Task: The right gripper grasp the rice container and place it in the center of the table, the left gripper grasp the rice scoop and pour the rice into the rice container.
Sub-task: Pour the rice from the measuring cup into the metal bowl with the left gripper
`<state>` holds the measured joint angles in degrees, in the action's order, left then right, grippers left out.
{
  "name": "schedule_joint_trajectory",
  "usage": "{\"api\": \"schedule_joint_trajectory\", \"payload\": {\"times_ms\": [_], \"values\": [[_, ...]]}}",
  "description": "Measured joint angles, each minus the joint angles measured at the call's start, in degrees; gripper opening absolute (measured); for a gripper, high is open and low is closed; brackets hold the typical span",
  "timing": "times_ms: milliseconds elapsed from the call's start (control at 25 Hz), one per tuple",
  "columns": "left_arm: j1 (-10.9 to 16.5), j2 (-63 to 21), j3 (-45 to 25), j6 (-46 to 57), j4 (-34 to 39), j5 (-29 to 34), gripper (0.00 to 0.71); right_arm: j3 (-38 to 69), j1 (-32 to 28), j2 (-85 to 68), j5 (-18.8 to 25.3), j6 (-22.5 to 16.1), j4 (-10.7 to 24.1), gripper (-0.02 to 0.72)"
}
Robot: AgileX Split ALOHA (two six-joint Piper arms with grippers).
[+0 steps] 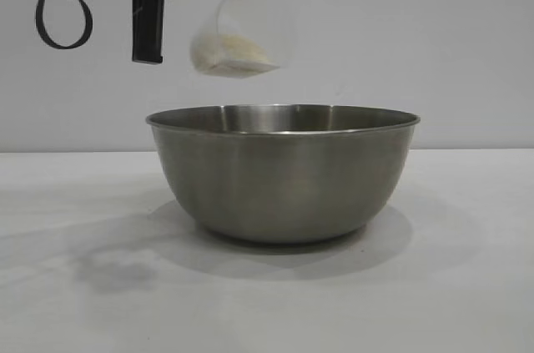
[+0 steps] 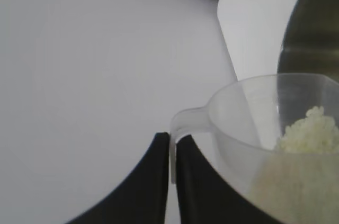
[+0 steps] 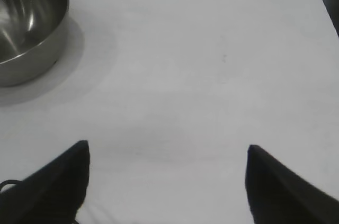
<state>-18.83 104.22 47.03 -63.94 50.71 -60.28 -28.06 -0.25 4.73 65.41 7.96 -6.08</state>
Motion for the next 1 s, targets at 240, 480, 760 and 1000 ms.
{"api": "schedule_joint_trajectory", "payload": {"times_ms": [240,480,760,1000], "values": [[-2.03,0.00,0.00,-9.44,0.04,2.63,0.000,0.00,0.00,0.00,0.00,0.00,0.00,0.557],[-2.40,0.00,0.00,-20.74,0.04,3.46,0.000,0.00,0.00,0.00,0.00,0.00,0.00,0.557],[-2.40,0.00,0.00,-30.40,0.04,3.46,0.000,0.00,0.00,0.00,0.00,0.00,0.00,0.557],[-2.40,0.00,0.00,-41.88,0.04,3.46,0.000,0.00,0.00,0.00,0.00,0.00,0.00,0.557]]}}
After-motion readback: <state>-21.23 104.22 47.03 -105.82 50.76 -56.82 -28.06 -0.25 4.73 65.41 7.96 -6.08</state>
